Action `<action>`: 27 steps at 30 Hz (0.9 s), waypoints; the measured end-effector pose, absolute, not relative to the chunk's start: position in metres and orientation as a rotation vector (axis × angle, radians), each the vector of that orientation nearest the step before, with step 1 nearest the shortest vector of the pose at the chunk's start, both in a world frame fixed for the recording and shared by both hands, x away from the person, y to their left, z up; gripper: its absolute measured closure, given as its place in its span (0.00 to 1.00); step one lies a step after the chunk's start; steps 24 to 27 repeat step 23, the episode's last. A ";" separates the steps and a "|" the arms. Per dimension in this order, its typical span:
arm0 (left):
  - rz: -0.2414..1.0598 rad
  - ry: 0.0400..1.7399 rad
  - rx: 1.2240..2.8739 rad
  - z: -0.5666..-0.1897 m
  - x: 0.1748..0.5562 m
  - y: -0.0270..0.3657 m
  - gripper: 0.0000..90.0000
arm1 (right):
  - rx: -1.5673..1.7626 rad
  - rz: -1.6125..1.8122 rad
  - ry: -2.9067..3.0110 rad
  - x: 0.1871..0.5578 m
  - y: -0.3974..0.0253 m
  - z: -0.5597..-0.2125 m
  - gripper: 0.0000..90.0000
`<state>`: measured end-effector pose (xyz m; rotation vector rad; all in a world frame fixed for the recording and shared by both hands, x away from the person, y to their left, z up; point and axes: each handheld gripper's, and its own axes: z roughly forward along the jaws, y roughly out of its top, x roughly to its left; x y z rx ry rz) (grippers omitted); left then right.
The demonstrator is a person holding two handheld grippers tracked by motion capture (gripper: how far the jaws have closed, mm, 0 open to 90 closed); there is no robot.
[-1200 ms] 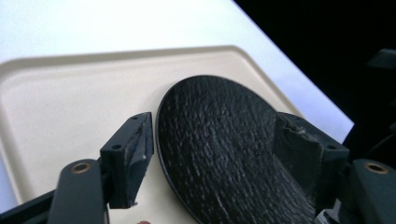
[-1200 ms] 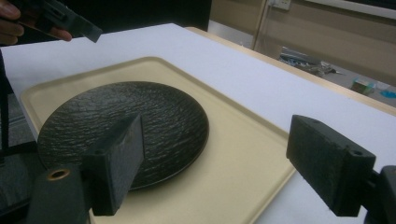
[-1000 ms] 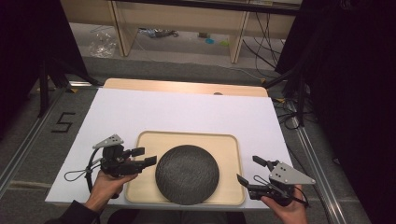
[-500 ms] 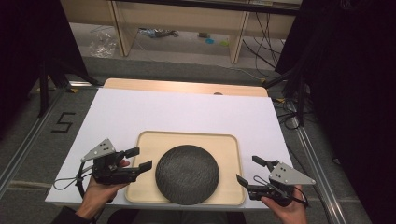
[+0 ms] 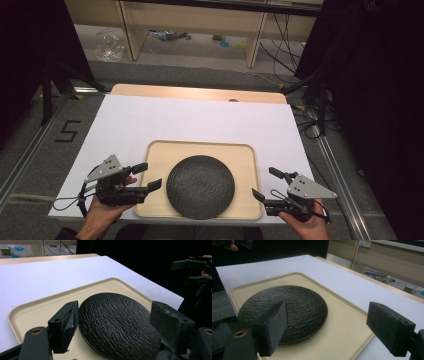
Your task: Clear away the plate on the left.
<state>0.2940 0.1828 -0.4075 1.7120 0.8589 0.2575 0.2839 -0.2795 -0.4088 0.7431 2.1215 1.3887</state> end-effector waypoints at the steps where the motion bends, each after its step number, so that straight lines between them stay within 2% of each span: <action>1: 0.254 0.865 1.709 -0.408 0.293 0.182 0.26 | 0.742 1.397 2.116 0.284 -0.279 -0.409 0.21; 27: 0.260 0.892 1.735 -0.411 0.291 0.180 0.26 | 0.733 1.401 2.115 0.284 -0.278 -0.410 0.21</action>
